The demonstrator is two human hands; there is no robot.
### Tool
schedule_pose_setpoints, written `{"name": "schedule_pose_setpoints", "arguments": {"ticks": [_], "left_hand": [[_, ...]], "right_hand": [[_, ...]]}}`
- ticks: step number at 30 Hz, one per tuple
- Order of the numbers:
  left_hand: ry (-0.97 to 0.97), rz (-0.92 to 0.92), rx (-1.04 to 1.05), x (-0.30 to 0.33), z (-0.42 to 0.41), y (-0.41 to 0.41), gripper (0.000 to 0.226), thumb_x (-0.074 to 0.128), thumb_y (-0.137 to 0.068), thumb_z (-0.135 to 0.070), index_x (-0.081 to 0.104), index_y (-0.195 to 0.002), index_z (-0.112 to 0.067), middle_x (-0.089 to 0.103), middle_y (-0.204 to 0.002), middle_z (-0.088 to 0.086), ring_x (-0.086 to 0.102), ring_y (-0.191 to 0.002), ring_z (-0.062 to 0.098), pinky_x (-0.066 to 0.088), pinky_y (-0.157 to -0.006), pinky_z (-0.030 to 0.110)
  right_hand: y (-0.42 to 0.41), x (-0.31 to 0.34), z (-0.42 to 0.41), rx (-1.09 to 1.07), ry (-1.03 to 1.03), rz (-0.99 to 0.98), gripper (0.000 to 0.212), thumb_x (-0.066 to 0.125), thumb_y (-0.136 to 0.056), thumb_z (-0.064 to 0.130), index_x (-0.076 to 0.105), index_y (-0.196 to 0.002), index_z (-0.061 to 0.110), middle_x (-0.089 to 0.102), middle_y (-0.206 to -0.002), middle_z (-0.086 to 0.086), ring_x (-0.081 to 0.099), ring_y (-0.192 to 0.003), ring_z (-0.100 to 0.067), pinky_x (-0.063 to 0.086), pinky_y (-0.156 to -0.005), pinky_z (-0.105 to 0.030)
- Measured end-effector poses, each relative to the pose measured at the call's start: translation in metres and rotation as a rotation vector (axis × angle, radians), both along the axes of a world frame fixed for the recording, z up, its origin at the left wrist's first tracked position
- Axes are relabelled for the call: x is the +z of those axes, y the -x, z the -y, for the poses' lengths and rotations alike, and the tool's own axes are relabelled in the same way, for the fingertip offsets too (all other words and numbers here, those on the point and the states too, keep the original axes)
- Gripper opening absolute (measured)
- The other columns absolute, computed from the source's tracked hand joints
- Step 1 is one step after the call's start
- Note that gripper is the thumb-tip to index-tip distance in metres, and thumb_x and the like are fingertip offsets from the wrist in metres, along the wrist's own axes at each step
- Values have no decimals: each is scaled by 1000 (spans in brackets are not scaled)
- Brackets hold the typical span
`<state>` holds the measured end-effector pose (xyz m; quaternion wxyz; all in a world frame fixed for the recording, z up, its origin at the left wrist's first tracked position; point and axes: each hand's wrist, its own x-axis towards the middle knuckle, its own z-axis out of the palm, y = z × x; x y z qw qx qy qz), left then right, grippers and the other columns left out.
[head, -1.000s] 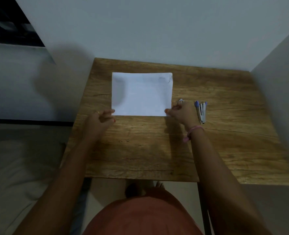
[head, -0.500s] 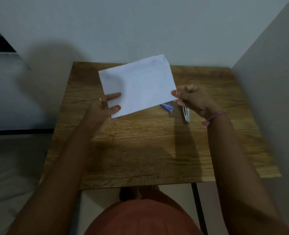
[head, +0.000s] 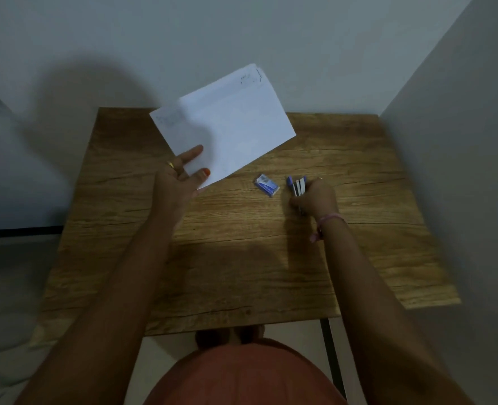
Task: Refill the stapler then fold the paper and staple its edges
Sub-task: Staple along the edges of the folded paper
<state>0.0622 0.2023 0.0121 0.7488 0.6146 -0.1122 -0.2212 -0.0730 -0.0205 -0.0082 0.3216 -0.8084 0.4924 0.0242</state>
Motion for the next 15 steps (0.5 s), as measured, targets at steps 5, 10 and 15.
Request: {"name": "schedule_pose_setpoints", "arguments": {"ticks": [5,10,15], "left_hand": [[17,7,-33,3,18,8,44,67,-84,4,62,-121,-20,54,-130,-6,57,-116,10,58,-84,34],[53,-15,-72,10,36,17,42,67,-85,3,64,-117,-23,56,-132,0,60,-113,11,59,-78,30],[61,0,-115,24,57,29,38,68,-85,2,67,-111,-26,57,-133,1,61,-112,11,59,-78,32]], "right_hand": [[7,-1,1,-8,2,46,33,75,-78,19,66,-106,5,64,-101,-10,59,-88,-19,48,-71,-29],[28,0,2,-221,-267,332,23,69,-85,30,65,-95,10,60,-79,0,58,-75,-15,45,-57,-24],[42,21,-1,-228,-686,713,15,54,-91,5,61,-103,-1,69,-80,-7,62,-73,-17,52,-62,-26]]}}
